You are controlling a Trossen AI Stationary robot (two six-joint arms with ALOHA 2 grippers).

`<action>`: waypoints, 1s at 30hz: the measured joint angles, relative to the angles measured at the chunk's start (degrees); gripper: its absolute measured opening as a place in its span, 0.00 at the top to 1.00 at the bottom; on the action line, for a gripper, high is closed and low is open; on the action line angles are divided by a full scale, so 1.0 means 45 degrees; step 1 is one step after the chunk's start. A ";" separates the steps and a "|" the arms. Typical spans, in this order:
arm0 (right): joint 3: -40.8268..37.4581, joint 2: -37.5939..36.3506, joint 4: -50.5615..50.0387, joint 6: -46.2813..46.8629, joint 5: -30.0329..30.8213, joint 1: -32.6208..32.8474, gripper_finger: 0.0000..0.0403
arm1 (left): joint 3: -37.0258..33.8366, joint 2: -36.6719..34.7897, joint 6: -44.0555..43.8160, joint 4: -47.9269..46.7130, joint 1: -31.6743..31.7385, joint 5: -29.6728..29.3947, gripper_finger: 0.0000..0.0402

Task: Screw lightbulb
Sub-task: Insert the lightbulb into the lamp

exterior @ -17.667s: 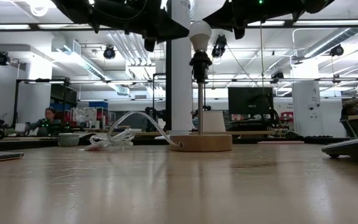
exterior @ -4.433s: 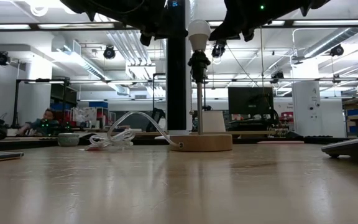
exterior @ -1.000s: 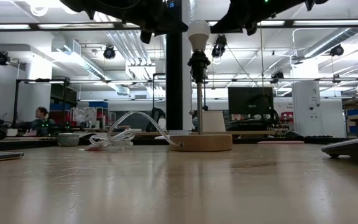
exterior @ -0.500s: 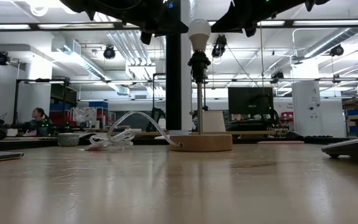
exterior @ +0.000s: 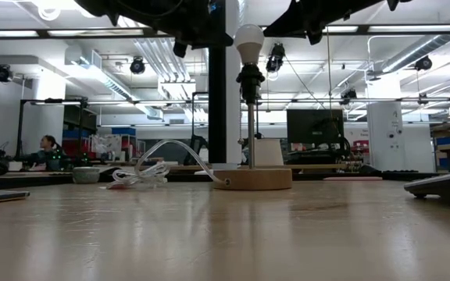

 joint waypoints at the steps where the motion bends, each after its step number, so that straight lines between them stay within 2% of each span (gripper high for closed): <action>1: 0.0000 0.0000 0.0000 -0.0001 0.0000 -0.0001 1.00 | 0.0000 -0.0039 -0.0001 -0.0060 -0.0004 0.0045 1.00; 27: 0.0000 -0.0215 -0.0536 -0.0001 0.1193 -0.0024 1.00 | 0.0000 -0.0478 -0.0024 -0.0892 -0.0052 0.0233 1.00; 30: 0.0000 -0.0279 -0.0636 -0.0077 0.1457 -0.0027 1.00 | 0.0000 -0.0608 -0.0063 -0.1014 -0.0047 0.0857 1.00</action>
